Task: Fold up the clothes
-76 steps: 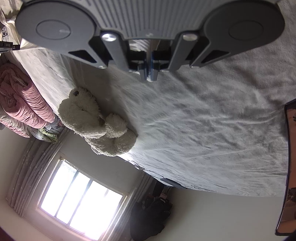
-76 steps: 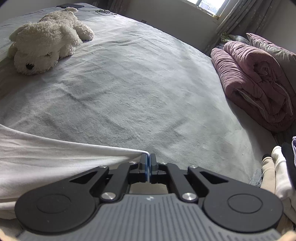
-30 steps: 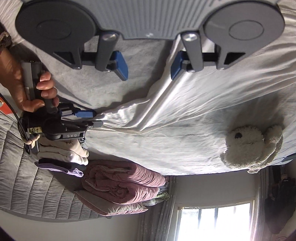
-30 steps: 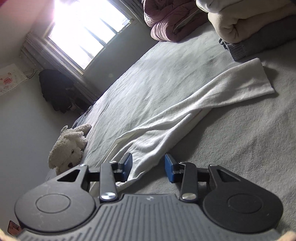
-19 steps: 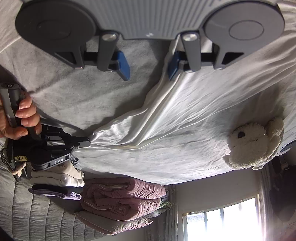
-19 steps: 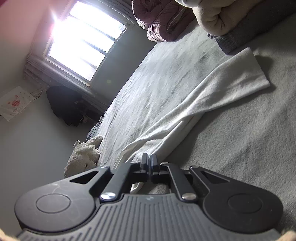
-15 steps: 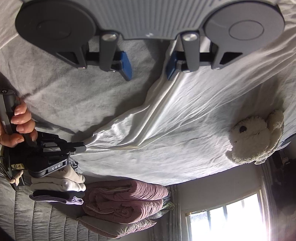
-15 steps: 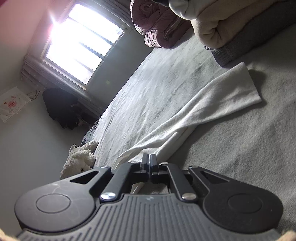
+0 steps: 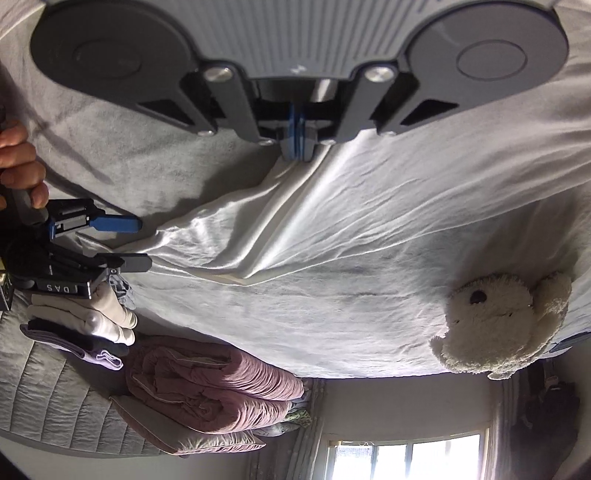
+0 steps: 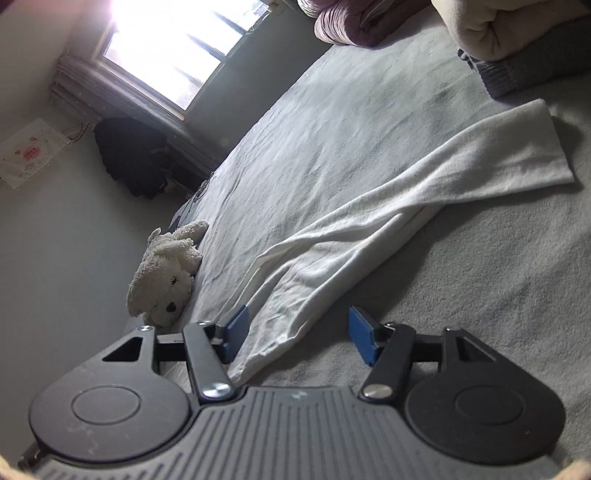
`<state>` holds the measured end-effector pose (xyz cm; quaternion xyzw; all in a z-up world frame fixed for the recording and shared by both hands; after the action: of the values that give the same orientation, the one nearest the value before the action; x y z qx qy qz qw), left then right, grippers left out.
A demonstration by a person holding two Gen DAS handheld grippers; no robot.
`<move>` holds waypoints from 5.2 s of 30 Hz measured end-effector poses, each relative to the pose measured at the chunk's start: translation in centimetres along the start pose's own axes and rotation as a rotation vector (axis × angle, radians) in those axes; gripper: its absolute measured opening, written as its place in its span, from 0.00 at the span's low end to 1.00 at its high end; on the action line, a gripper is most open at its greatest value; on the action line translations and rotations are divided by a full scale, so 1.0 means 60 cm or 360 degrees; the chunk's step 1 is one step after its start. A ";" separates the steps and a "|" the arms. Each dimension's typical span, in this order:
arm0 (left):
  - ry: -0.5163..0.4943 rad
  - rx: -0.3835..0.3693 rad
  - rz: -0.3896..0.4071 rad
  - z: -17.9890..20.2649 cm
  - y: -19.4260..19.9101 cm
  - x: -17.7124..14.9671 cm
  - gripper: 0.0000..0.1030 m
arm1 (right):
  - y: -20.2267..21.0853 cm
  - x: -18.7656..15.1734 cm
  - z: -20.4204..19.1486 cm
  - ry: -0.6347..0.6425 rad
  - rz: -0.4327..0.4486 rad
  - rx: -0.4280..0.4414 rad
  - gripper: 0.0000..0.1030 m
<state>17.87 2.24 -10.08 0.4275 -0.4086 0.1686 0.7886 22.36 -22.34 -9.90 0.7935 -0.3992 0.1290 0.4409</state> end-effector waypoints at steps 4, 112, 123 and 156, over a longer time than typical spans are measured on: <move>0.0009 -0.0148 0.0029 0.018 0.022 0.006 0.01 | -0.018 -0.003 -0.008 0.0119 0.0129 -0.0100 0.39; 0.0118 -0.0242 0.0121 0.101 -0.167 0.064 0.52 | 0.045 0.137 0.180 -0.0104 0.0463 -0.0627 0.03; 0.0257 -0.0430 0.0035 0.110 -0.151 0.072 0.52 | 0.098 0.173 0.193 -0.0089 0.0468 -0.0672 0.03; 0.0340 -0.0129 0.0120 -0.012 -0.111 0.084 0.52 | -0.039 0.146 0.075 0.0415 0.0111 -0.1000 0.13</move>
<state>25.40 -1.45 -9.89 0.3592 -0.3445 0.2261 0.8374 29.11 -29.82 -9.04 0.5814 -0.3867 0.1152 0.7065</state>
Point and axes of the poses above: each gripper's, at about its wrist camera, not at the fingertips, and y roughly against the way its jaws point, z to its right, x to its top, the point moved 9 cm from there along -y, roughly the way its jaws point, and after that the axes turned 14 degrees about -x, right-handed, at the moved point
